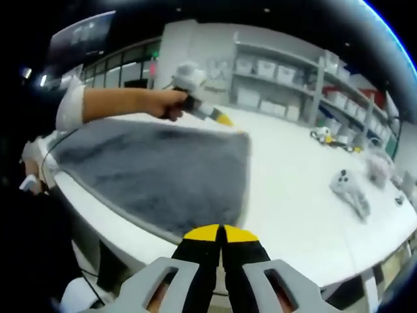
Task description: Open the folded towel by lifting each exposed corner and separating the folded layers until the towel lies flat within the target outline without major curled edges
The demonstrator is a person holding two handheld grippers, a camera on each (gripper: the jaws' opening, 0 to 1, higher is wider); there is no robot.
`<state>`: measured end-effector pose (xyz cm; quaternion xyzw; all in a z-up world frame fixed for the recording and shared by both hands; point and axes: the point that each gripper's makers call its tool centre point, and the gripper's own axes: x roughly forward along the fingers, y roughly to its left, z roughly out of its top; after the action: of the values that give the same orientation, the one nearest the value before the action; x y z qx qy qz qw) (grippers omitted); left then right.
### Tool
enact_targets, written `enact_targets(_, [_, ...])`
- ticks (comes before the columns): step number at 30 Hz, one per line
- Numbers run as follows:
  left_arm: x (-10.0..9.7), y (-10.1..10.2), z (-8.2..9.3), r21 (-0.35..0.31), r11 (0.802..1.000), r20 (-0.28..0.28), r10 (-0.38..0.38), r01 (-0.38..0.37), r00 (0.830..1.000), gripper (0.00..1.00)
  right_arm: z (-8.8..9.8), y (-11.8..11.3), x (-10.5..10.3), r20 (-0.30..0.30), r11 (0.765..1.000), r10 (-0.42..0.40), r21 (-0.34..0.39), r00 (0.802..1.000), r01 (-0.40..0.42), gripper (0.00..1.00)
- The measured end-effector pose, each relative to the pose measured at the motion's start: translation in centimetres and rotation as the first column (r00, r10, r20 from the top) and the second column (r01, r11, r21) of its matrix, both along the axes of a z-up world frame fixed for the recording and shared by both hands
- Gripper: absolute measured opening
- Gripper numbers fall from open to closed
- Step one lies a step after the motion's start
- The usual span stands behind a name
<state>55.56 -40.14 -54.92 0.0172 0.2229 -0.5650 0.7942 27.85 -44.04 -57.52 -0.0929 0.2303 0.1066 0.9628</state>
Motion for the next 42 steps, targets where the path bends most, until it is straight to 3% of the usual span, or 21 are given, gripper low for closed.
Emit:
enact_targets(6, [-0.5,2.2,0.1,0.017,1.000,0.012,0.010,-0.010,1.000,0.01,2.0,2.5,0.2,0.064,0.998,0.054,0.021,0.996,-0.056,0.00])
enact_targets(11, [-1.2,4.8,-0.8,0.098,0.995,0.079,0.000,-0.007,0.997,0.01,2.3,4.8,0.5,0.086,0.994,0.107,-0.006,0.991,-0.107,0.00])
enact_targets(15, [-1.5,6.9,-1.1,0.117,0.993,0.102,-0.004,-0.008,0.995,0.01,2.3,7.0,0.6,0.101,0.988,0.153,-0.005,0.983,-0.153,0.00])
enact_targets(18, [-1.2,8.3,-1.6,0.145,0.989,0.118,0.004,-0.021,0.993,0.01,2.1,9.3,0.5,0.098,0.975,0.219,0.010,0.971,-0.221,0.00])
enact_targets(26, [-0.8,11.1,-2.9,0.172,0.983,0.122,0.035,-0.056,0.992,0.01,0.7,13.2,0.3,0.045,0.950,0.310,0.034,0.950,-0.312,0.00])
enact_targets(29, [-0.6,11.8,-3.3,0.193,0.979,0.127,0.043,-0.067,0.991,0.01,0.1,13.9,0.1,0.030,0.943,0.332,0.031,0.943,-0.333,0.00])
enact_targets(35, [1.8,13.1,-3.6,0.215,0.972,0.127,0.065,-0.091,0.990,0.01,-1.4,14.0,-0.4,-0.024,0.938,0.345,0.017,0.938,-0.345,0.00])
enact_targets(39, [1.2,13.6,-3.8,0.213,0.972,0.123,0.073,-0.098,0.990,0.01,-1.7,13.9,-0.6,-0.023,0.937,0.349,0.023,0.937,-0.349,0.00])
enact_targets(42, [1.3,14.1,-3.9,0.227,0.967,0.167,0.074,-0.111,0.983,0.01,-1.7,13.9,-0.9,-0.028,0.932,0.364,0.014,0.931,-0.363,0.00])
